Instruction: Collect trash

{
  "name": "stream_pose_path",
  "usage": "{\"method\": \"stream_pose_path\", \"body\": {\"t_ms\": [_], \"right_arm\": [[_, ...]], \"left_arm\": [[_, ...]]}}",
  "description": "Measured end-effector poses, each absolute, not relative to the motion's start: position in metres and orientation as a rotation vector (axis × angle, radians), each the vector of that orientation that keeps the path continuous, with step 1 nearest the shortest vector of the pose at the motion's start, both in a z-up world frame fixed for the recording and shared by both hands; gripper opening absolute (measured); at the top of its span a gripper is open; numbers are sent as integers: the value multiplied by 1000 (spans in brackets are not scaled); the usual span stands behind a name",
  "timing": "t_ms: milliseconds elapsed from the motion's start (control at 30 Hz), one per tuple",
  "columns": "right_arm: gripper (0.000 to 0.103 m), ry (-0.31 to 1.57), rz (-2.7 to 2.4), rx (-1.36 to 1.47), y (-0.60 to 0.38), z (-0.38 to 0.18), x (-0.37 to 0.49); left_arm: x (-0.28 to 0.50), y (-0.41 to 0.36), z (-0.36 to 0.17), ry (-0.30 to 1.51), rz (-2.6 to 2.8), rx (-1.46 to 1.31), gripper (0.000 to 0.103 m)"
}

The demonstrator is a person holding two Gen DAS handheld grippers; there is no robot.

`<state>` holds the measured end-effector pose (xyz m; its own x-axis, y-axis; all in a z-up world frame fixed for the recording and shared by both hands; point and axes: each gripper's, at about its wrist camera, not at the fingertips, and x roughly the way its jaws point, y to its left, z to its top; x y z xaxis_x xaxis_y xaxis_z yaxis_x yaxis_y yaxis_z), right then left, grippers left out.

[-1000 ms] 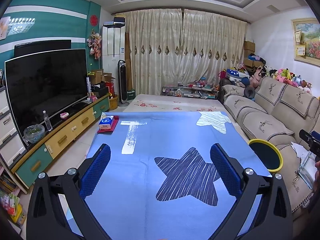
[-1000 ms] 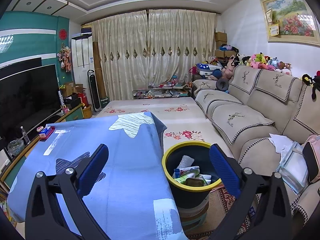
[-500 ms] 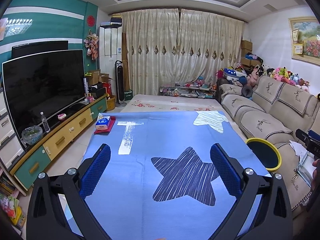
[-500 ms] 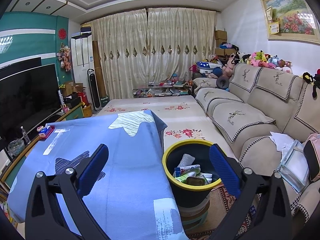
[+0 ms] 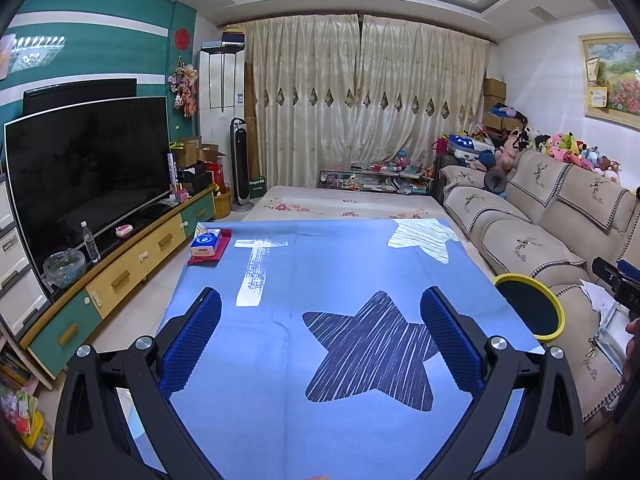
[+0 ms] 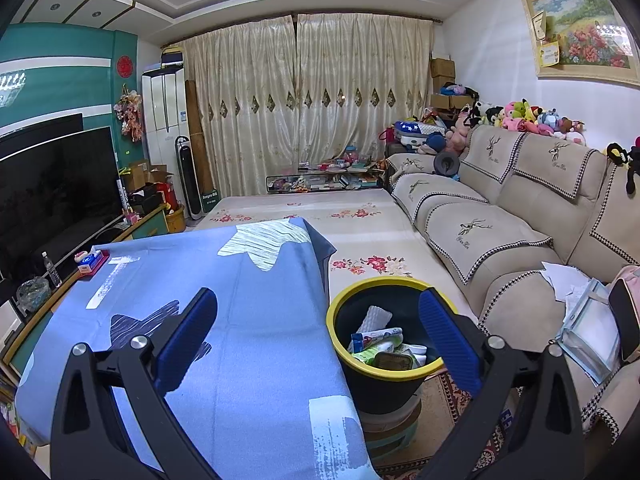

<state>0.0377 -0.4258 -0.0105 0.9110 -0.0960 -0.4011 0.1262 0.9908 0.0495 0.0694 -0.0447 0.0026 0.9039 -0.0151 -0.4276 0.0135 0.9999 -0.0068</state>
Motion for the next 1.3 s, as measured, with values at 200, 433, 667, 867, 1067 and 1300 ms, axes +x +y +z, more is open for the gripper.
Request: {"method": "stream_pose_path", "body": {"t_ms": [200, 433, 667, 867, 1067, 1300], "right_arm": [[96, 411, -116, 75, -425, -11, 38], [96, 414, -113, 75, -422, -13, 38], [96, 420, -110, 76, -419, -16, 39], [96, 422, -111, 77, -418, -16, 40], [96, 423, -108, 76, -417, -17, 41], [96, 427, -105, 78, -417, -19, 41]], "left_arm": [[69, -46, 2, 438, -18, 0, 98], [71, -44, 0, 445, -17, -4, 98], [71, -46, -1, 446, -25, 6, 98], [73, -47, -3, 449, -28, 10, 98], [73, -49, -4, 452, -28, 13, 98], [75, -49, -6, 456, -33, 8, 98]]}}
